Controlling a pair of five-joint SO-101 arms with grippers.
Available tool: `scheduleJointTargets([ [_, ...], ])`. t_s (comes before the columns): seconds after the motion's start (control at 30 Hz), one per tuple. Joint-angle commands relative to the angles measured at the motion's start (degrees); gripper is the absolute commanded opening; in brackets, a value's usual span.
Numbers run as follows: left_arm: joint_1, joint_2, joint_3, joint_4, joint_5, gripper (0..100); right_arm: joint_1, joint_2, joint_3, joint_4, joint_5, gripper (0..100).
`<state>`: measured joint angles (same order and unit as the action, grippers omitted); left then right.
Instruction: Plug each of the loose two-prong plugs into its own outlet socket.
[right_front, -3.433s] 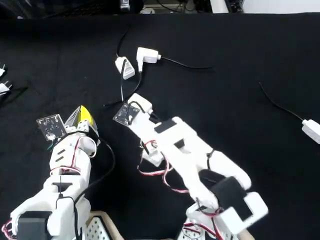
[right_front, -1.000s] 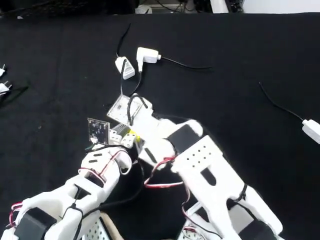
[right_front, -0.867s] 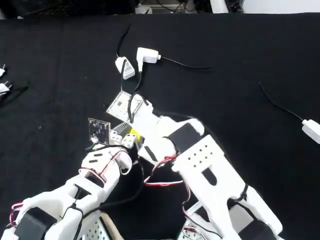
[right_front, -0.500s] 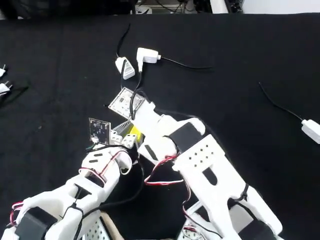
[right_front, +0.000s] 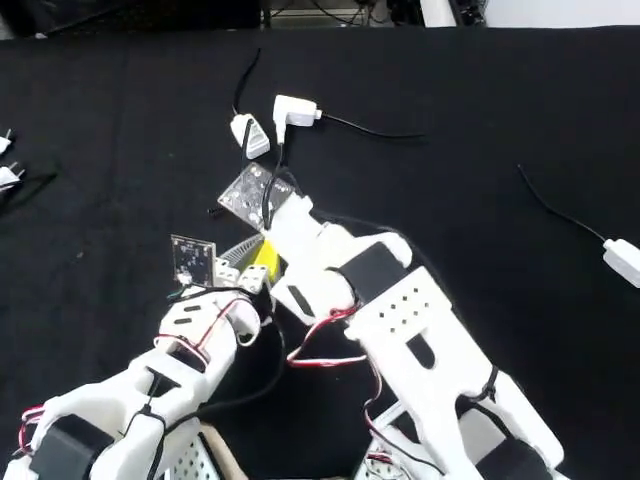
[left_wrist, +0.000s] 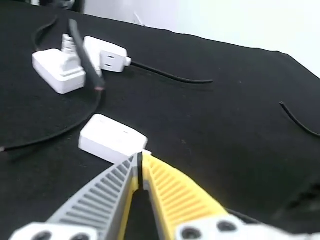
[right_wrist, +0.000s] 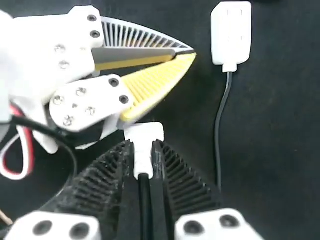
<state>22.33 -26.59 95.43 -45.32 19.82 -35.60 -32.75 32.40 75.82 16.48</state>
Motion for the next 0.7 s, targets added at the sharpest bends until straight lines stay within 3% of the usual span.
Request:
scheduleJointTargets([
  [0.0,-2.1,-0.4,0.9,-0.1,-0.4,3,0.7,3.1,-7.1,1.1,-0.5,1.1],
  [0.17,-7.1,-0.3,0.9,0.2,-0.4,3,0.7,11.0,-13.5,1.4,-0.2,1.1],
  [0.33,-17.9,-0.3,0.9,0.2,-0.4,3,2.8,18.2,-21.1,1.6,0.1,1.1],
  [0.5,-27.1,-0.2,0.9,2.3,-0.4,3,7.2,27.8,-29.8,4.0,5.0,1.1],
  [0.67,-26.2,-0.3,0.9,3.9,-0.3,3,9.7,39.5,-43.6,9.3,7.4,1.1],
])
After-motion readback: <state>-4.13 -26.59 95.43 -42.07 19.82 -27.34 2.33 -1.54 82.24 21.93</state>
